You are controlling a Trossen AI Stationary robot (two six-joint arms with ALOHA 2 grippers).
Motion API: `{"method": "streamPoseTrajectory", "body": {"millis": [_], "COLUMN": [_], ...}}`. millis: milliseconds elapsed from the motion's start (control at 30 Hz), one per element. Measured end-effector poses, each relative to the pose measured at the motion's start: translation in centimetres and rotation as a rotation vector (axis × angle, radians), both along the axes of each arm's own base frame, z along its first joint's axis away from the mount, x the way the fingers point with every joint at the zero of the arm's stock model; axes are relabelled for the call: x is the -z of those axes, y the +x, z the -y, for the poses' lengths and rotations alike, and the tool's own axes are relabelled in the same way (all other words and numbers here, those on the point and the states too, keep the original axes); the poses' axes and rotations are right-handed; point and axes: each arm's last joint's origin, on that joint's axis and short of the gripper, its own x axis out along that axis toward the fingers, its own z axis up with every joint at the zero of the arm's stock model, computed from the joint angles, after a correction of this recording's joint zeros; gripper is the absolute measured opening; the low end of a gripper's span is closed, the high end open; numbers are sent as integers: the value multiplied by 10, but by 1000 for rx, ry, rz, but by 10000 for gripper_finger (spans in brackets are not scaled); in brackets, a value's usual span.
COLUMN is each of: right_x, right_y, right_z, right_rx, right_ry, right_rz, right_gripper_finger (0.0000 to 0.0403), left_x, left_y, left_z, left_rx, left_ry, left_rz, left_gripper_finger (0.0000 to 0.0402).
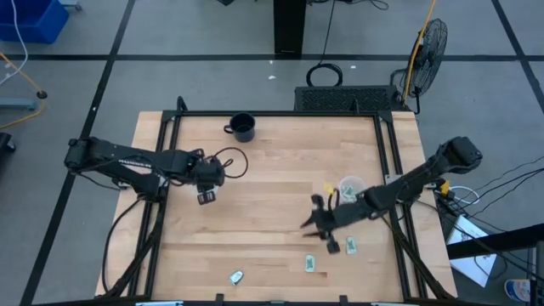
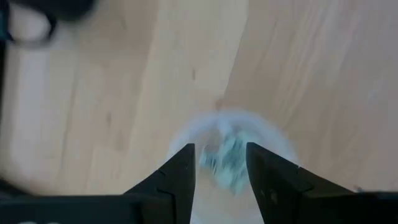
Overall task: Pick and place Stevia / Truvia into bins
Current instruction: Put the stevia packet into the right container
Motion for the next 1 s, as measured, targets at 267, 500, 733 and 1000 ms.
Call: {"method": "streamPoseTrajectory", "body": {"millis": [267, 500, 733, 1000], "right_x": [54, 90, 97, 111], "right_y": [8, 1, -5, -6], "right_z": [-54, -70, -69, -67], "right_rx": [-27, 41, 134, 180], "right_ry": [121, 121, 109, -1], "right_rz": [-132, -239, -316, -318], "right_gripper_finger": [114, 115, 129, 126], "left_x": [-38, -49, -49, -49], "left_y": [36, 50, 50, 50], "left_z": [1, 2, 2, 2], "left_rx": [98, 246, 250, 243], "left_ry": [33, 112, 110, 105], "left_rz": [362, 506, 509, 511], "left_gripper_finger": [149, 150, 150, 150]}}
